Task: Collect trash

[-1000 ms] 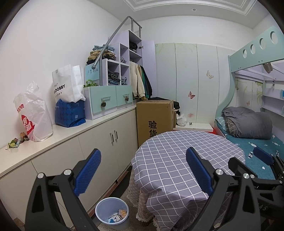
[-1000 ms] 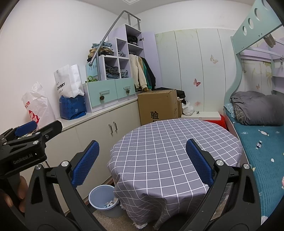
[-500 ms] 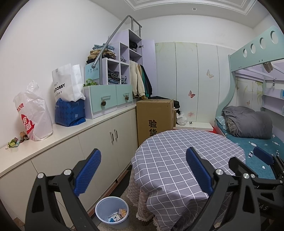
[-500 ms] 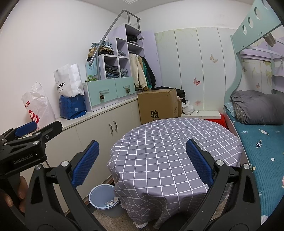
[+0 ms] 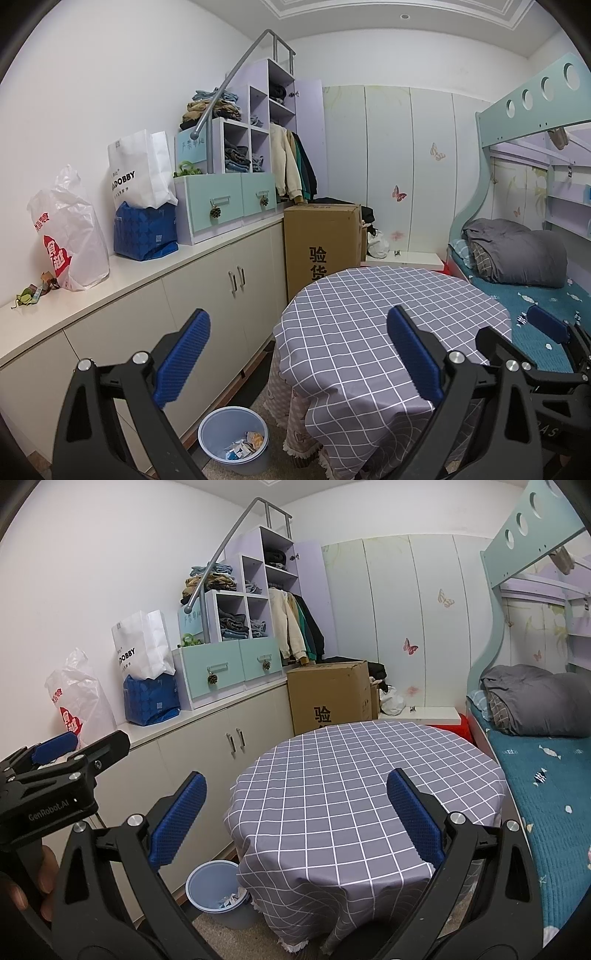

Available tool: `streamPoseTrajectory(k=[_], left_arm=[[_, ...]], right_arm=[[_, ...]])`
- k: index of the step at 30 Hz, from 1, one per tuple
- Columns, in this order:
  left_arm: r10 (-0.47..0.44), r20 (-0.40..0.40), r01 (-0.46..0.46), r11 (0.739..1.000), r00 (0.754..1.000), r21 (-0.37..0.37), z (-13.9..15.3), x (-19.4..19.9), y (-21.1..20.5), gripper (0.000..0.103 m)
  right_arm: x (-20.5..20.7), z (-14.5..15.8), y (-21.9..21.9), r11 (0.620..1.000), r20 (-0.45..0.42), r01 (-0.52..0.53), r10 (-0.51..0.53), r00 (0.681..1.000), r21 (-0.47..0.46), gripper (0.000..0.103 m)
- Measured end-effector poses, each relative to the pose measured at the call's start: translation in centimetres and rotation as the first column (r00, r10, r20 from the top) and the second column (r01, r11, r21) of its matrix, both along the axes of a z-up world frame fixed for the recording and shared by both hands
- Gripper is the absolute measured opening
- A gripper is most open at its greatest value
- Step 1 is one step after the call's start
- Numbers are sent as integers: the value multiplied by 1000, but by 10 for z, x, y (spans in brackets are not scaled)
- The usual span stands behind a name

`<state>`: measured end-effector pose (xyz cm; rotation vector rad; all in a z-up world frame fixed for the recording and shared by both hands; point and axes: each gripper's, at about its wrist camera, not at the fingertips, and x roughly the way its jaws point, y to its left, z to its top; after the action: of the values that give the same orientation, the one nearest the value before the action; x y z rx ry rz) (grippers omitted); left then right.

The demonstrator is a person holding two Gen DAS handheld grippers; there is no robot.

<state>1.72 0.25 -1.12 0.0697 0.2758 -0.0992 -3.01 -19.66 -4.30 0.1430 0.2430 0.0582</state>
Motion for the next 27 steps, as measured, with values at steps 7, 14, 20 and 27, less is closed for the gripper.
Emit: streamPoseTrajectory(k=[7,14,20,27], left_arm=[[0,0,0,1000,1000,2,1,0,-1,95],[0,-2,0,1000,1000,2,1,1,0,95],[-1,-4,1,1000,1000,5,-2,1,1,95],[-4,-8,4,1000,1000,7,-6,2,5,95]], right_arm=[[2,1,-1,1000,-1,0,0,1000,0,96],[0,-1,1,1000,-2,1,-1,1000,1,96],[0,-2,1,1000,-5,0,0,1000,2,96],[2,-2,2,1000,-5,0,0,1000,4,96]])
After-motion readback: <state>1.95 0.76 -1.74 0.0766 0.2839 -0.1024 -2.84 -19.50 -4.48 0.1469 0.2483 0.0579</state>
